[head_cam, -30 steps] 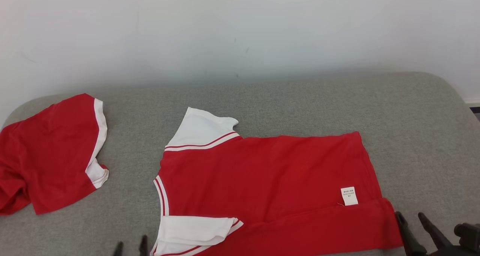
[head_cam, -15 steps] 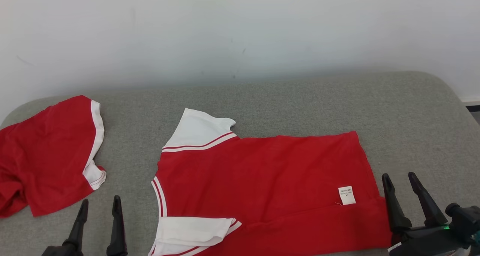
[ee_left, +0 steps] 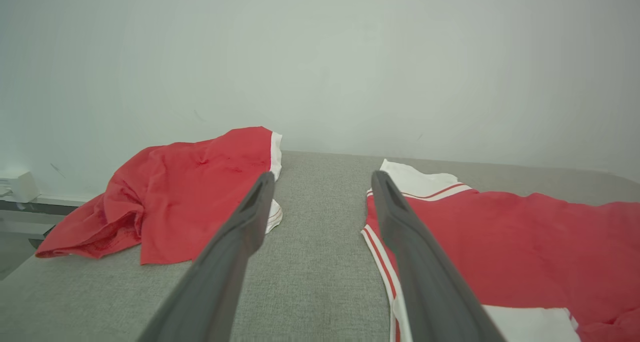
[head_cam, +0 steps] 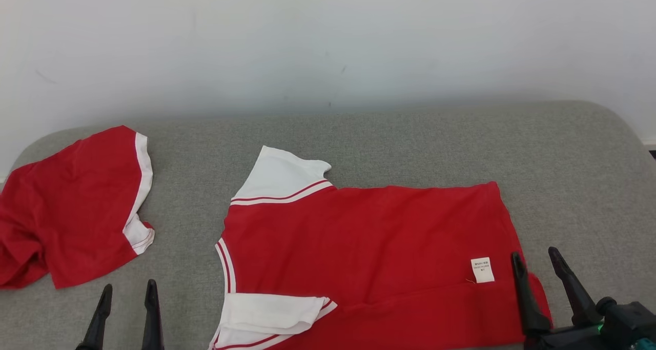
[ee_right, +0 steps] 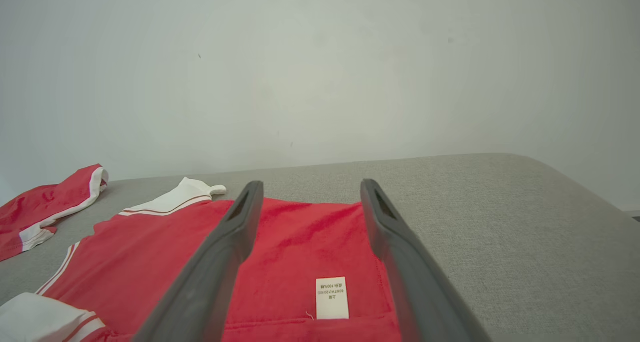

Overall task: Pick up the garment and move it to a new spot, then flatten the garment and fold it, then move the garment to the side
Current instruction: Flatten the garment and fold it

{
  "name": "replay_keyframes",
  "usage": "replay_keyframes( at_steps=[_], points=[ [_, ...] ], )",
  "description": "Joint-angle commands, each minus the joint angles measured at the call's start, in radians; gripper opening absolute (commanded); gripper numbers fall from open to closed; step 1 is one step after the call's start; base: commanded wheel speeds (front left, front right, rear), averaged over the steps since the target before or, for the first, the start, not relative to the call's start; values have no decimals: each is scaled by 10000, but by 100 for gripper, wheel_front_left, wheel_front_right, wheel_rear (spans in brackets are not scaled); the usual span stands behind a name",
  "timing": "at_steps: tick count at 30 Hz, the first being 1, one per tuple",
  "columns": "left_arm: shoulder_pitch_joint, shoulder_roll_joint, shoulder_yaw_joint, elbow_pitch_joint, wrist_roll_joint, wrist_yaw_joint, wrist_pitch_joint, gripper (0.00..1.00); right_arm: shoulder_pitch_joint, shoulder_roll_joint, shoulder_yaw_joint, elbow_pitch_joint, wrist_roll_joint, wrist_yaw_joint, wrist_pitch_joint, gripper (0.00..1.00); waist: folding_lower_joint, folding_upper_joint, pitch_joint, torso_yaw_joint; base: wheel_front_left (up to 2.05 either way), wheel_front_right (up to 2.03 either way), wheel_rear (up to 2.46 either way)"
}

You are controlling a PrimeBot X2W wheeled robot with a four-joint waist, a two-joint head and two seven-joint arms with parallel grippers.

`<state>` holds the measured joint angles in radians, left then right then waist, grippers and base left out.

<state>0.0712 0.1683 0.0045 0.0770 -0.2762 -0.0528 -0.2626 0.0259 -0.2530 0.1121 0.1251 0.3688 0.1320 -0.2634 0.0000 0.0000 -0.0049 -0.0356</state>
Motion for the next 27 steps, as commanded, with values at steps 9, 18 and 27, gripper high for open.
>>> replay_keyframes(
  at_steps=[9,18,27],
  points=[
    [561,-306,657,-116,279,-453,-30,100,471,436,-372,4,-318,-29,-15,100,0,0,-118,140,0,0,0],
    [505,-529,766,60,495,-695,-30,100,436,478,-379,134,-384,-29,-15,100,0,0,-65,101,0,0,0],
    [-831,67,200,674,475,-782,-30,100,-441,-89,-384,575,-302,-29,21,100,0,0,549,-82,0,0,0]
  ],
)
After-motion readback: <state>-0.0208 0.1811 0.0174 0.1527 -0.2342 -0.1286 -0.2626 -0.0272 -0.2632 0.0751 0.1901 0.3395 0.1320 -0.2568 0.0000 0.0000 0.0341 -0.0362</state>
